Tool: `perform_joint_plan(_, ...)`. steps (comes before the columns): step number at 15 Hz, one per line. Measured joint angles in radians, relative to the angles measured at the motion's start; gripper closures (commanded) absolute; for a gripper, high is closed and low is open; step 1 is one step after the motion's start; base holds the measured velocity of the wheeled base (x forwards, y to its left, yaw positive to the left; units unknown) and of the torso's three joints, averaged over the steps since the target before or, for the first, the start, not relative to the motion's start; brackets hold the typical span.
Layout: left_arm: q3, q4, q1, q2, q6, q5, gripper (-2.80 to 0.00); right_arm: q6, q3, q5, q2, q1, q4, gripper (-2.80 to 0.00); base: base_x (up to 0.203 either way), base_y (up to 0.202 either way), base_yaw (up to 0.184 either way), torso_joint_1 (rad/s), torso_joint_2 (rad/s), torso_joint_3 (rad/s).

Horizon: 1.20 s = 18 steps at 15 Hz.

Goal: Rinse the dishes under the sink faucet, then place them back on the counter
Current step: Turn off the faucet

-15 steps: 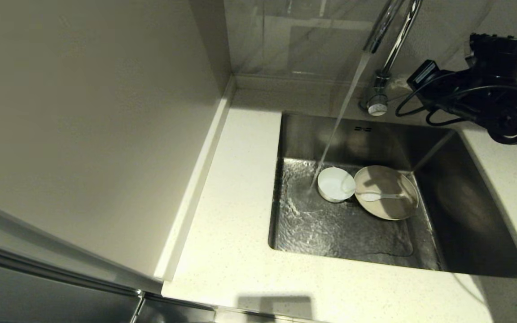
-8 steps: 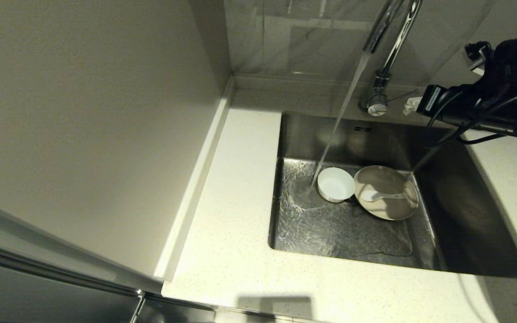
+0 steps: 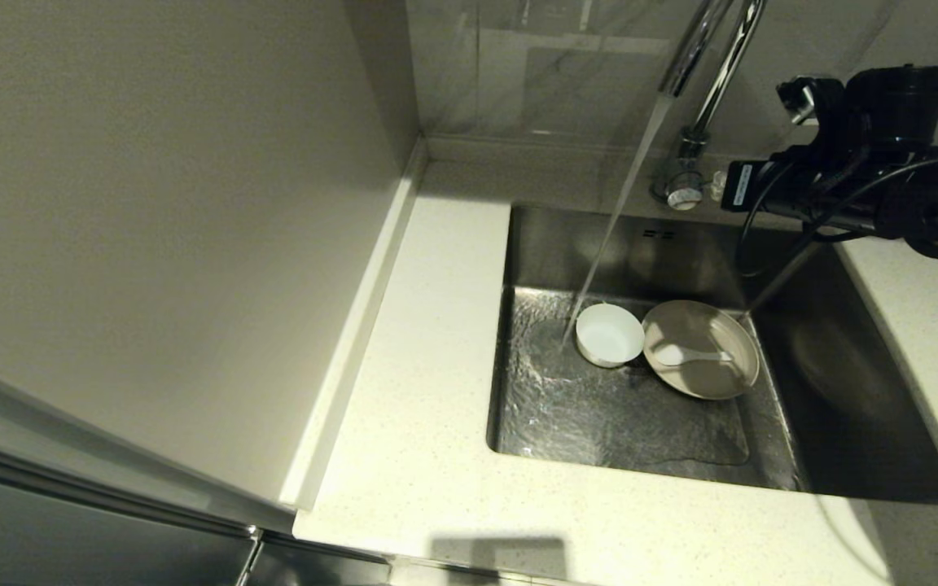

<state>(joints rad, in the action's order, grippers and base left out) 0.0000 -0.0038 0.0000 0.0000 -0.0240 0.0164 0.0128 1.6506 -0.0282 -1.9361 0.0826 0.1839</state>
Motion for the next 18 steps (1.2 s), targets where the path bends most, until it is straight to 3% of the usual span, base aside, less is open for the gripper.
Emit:
perform_joint_plan(7, 0.0, 0.0, 0.0, 0.0, 0.0, 0.0, 0.0, 0.001, 0.046, 0.011, -0.079, -0.002, -0.001, 0.0, 0.0, 0.0, 0.0, 0.0, 0.0, 0.0)
perform_joint_plan(18, 0.0, 0.0, 0.0, 0.0, 0.0, 0.0, 0.0, 0.047, 0.263, 0.004, -0.231, -0.037, 0.002, 0.0, 0.0, 0.0, 0.0, 0.0, 0.0, 0.0)
